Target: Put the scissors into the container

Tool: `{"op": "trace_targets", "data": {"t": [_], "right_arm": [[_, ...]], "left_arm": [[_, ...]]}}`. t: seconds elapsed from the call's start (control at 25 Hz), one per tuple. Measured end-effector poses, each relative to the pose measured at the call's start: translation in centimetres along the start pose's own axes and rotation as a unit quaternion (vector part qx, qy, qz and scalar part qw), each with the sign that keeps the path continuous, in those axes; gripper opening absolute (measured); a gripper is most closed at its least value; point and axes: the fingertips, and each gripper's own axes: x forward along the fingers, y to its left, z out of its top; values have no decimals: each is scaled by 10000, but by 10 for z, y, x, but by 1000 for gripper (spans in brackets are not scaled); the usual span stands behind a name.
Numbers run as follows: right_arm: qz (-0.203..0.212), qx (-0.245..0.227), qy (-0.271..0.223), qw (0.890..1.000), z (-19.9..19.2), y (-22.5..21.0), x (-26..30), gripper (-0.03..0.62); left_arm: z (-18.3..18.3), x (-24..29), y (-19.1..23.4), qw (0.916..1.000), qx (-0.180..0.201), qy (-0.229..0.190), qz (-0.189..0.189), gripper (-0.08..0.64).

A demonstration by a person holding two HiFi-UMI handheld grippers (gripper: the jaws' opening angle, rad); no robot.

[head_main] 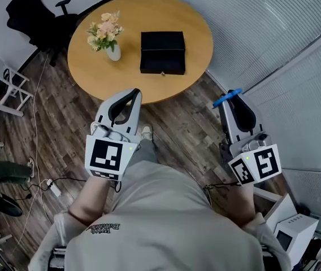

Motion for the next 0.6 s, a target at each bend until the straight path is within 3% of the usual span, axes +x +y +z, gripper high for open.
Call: {"op": "trace_targets", "data": {"t": [0.6], "right_arm": [[118, -132, 634, 9978, -14, -21, 130, 92]], "left_arm": [[-25, 92, 91, 9986, -162, 275, -432, 21]]}}
